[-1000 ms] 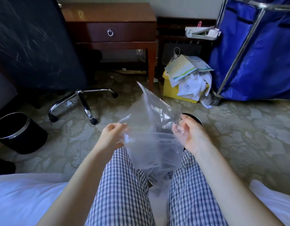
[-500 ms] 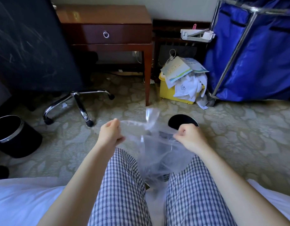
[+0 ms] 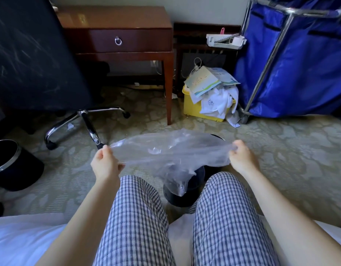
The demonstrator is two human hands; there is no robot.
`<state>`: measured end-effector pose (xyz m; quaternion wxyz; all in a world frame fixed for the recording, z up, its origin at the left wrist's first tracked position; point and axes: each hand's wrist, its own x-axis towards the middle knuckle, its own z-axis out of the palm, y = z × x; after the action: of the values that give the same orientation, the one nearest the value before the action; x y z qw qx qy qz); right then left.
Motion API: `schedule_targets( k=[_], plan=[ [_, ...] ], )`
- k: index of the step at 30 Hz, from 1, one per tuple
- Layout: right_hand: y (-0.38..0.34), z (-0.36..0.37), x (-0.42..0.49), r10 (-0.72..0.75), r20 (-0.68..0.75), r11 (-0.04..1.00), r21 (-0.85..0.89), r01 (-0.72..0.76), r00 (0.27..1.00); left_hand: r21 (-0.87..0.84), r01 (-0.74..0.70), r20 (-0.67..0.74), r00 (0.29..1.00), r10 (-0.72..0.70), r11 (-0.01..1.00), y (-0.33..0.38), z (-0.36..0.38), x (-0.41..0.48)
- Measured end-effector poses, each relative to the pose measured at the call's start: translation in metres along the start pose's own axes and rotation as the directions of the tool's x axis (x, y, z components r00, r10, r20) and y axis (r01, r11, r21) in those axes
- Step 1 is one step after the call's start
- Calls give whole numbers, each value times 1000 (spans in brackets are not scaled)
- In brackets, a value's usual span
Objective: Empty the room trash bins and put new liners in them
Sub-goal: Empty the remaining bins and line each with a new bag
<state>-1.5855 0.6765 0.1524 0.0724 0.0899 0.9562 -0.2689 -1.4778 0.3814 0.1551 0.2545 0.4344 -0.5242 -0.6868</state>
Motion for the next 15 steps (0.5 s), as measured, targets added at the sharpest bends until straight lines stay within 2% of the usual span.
schedule_targets(
  k=[1, 3, 5, 8, 10, 11, 13, 15],
  plan=[
    [-8, -2, -6, -152, 43, 984, -87, 156, 987, 17, -17, 74, 997, 16, 1000, 1, 3, -5],
    [-34, -6, -21, -357, 77, 911, -191, 365, 931, 57, -72, 214, 975, 58, 996, 0, 9, -16],
    [-60, -7, -33, -493, 47, 842, -228, 489, 869, 56, -135, 332, 937, 109, 989, 2, 15, -28],
    [-93, 7, -48, -628, 156, 742, -176, 647, 763, 38, -227, 472, 863, 183, 973, 6, 20, -39],
    [-105, 24, -55, -651, 209, 704, -193, 684, 729, 27, -276, 535, 816, 220, 961, 9, 20, -45],
    [-107, 33, -54, -649, 187, 703, -223, 676, 737, 29, -301, 551, 801, 236, 953, 11, 19, -46],
    [-104, 45, -42, -616, 65, 734, -316, 602, 785, 49, -342, 547, 795, 262, 938, 13, 12, -44],
    [-96, 47, -30, -583, -6, 751, -388, 535, 813, 86, -367, 485, 828, 283, 926, 14, 2, -33]
  ],
)
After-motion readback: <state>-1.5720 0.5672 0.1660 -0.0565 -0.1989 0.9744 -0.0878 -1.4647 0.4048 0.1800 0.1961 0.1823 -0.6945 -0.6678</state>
